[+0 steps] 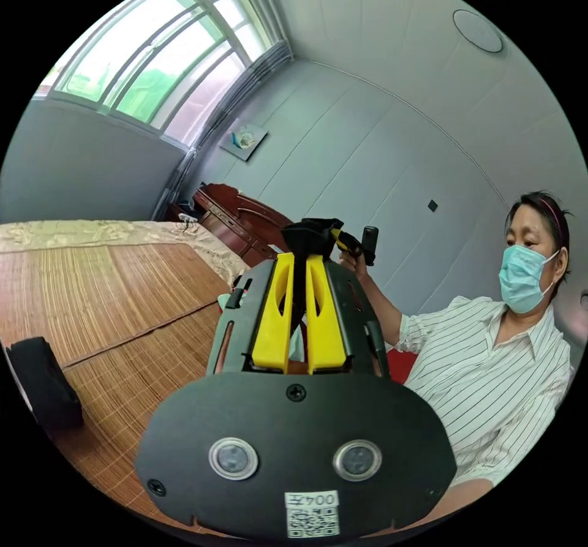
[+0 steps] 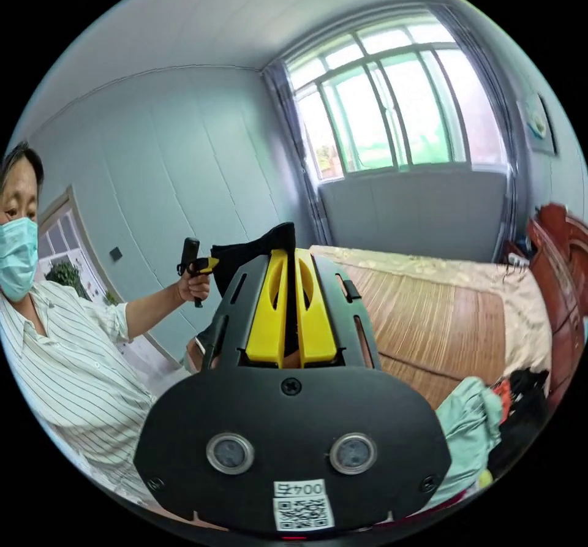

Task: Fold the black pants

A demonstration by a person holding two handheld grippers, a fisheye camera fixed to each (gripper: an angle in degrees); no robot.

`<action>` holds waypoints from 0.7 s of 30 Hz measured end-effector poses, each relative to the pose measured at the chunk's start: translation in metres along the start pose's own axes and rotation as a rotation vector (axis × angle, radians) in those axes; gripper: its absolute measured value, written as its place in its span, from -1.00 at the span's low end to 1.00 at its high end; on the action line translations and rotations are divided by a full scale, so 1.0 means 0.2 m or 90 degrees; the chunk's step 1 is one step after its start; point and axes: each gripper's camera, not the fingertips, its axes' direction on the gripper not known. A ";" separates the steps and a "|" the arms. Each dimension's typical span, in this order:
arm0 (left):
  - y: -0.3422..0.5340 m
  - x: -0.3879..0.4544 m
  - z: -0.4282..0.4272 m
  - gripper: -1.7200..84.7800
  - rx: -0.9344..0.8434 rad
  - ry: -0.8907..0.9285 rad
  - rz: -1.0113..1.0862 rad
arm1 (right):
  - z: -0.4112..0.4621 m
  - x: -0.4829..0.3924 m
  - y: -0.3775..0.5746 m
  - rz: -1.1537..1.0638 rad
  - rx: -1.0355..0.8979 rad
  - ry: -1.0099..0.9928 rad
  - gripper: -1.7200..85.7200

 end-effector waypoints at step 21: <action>-1.16 0.61 -1.01 -0.92 -0.095 -0.214 0.055 | -0.10 -0.46 -1.12 -0.093 -0.081 -0.048 -0.97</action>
